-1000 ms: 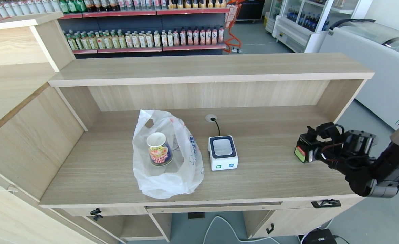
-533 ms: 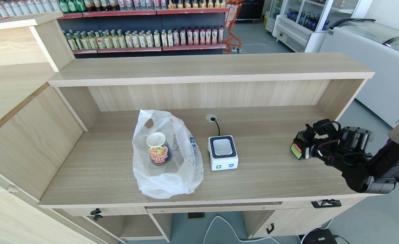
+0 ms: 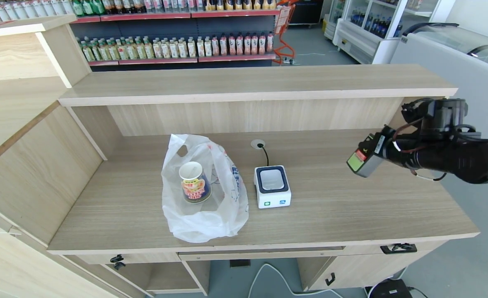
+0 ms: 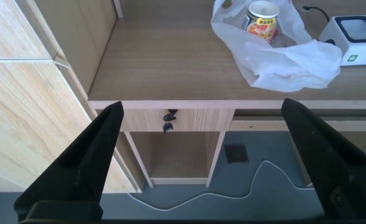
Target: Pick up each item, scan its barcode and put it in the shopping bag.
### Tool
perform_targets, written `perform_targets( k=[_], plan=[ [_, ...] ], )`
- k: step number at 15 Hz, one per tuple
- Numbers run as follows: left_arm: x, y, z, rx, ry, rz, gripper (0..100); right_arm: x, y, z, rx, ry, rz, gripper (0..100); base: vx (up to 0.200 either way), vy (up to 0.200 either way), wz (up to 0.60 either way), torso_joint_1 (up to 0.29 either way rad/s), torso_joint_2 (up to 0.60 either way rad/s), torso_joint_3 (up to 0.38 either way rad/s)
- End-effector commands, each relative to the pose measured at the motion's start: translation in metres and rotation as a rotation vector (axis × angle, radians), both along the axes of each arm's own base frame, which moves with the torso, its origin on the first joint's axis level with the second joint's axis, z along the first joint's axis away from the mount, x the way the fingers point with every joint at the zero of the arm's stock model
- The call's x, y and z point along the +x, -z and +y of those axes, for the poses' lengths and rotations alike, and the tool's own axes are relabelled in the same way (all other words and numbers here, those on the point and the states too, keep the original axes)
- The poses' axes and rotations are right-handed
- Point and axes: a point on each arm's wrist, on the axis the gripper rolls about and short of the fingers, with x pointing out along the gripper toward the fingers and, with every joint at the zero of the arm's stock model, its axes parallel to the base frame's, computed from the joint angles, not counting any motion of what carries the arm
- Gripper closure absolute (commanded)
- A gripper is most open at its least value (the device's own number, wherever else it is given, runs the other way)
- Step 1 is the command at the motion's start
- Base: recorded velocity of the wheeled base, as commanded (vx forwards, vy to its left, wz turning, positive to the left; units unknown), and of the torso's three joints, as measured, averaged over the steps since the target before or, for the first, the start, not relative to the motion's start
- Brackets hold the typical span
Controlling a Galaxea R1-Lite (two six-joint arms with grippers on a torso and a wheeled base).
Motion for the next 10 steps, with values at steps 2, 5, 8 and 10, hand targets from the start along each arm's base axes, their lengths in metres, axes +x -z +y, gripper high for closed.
perform_targets(
  k=[2, 5, 8, 10],
  plan=[
    [0.000, 0.000, 0.000, 0.000, -0.001, 0.001, 0, -0.044, -0.087, 0.063, 0.237, 0.079, -0.029, 100, 0.000, 0.000, 0.00, 0.000, 0.00, 0.000],
    [0.000, 0.000, 0.000, 0.000, -0.001, -0.001, 0, -0.081, -0.116, 0.092, 0.476, 0.200, 0.227, 100, 0.000, 0.000, 0.00, 0.000, 0.00, 0.000],
    [0.000, 0.000, 0.000, 0.000, -0.001, 0.001, 0, -0.122, -0.126, 0.100, 0.607, 0.335, 0.459, 100, 0.000, 0.000, 0.00, 0.000, 0.00, 0.000],
    [0.000, 0.000, 0.000, 0.000, -0.001, -0.001, 0, -0.128, -0.132, 0.101, 0.712, 0.357, 0.483, 100, 0.000, 0.000, 0.00, 0.000, 0.00, 0.000]
  ],
)
